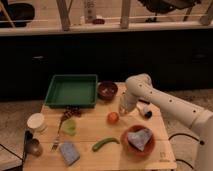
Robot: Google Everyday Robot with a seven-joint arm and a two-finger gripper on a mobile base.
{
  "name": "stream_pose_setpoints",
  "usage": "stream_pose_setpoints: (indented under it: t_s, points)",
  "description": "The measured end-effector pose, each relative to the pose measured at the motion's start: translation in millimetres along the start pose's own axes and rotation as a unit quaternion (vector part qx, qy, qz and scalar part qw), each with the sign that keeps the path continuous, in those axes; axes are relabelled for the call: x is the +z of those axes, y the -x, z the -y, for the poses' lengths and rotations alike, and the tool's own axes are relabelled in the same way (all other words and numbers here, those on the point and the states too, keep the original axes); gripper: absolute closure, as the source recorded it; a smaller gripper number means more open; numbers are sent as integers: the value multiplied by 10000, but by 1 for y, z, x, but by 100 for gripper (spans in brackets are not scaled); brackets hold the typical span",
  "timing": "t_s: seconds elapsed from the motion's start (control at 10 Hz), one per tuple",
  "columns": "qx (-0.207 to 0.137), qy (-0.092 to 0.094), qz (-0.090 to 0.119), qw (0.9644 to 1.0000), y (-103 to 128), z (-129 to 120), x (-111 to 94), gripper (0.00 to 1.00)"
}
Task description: Place apple in plastic cup
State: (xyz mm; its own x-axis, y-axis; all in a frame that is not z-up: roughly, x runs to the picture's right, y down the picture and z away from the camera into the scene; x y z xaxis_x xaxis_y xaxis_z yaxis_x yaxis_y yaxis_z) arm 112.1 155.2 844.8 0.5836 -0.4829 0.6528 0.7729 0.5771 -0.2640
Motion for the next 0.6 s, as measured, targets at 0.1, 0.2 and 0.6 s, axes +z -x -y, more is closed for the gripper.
stream_pose_setpoints:
  t_s: [0.1, 0.2, 0.6]
  points:
    - [49, -64, -25, 10000, 2, 2, -4, 29]
    - [95, -128, -55, 9999, 4, 6, -9, 22]
    - [248, -289, -136, 9992, 6, 6, -17, 20]
